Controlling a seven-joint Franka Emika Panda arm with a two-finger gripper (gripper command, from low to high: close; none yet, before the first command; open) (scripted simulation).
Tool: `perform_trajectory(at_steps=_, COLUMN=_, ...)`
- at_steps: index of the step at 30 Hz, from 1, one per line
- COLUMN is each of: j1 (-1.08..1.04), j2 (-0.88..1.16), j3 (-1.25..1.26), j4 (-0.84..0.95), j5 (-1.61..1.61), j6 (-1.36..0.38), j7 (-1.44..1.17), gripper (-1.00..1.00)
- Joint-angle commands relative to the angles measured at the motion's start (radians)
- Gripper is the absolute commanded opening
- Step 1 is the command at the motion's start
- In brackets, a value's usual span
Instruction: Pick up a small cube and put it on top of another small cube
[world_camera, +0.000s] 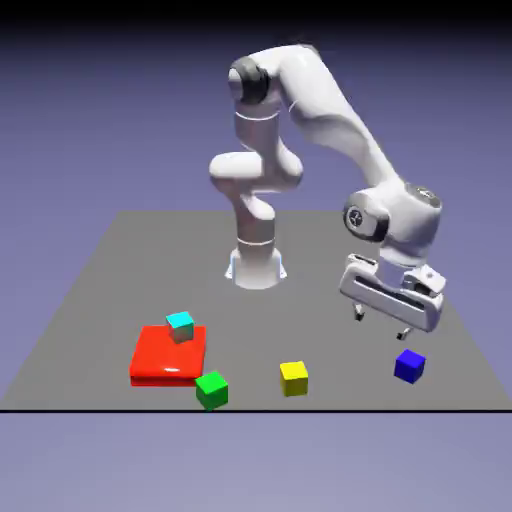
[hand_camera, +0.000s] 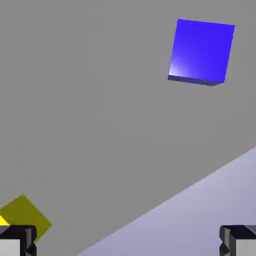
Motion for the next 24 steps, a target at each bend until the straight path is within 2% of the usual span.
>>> perform_trajectory(at_steps=1, j1=0.001, j2=0.022, j3=0.012, j4=0.018, j5=-0.009, j6=-0.019, j7=-0.044, gripper=0.00)
perform_trajectory(at_steps=22, j1=0.016, j2=0.481, j3=0.259, j4=0.386, j5=-0.201, j6=-0.417, j7=-0.957, gripper=0.00)
perform_trajectory(at_steps=24, j1=0.016, j2=0.492, j3=0.265, j4=0.395, j5=-0.206, j6=-0.427, j7=-0.980, gripper=0.00)
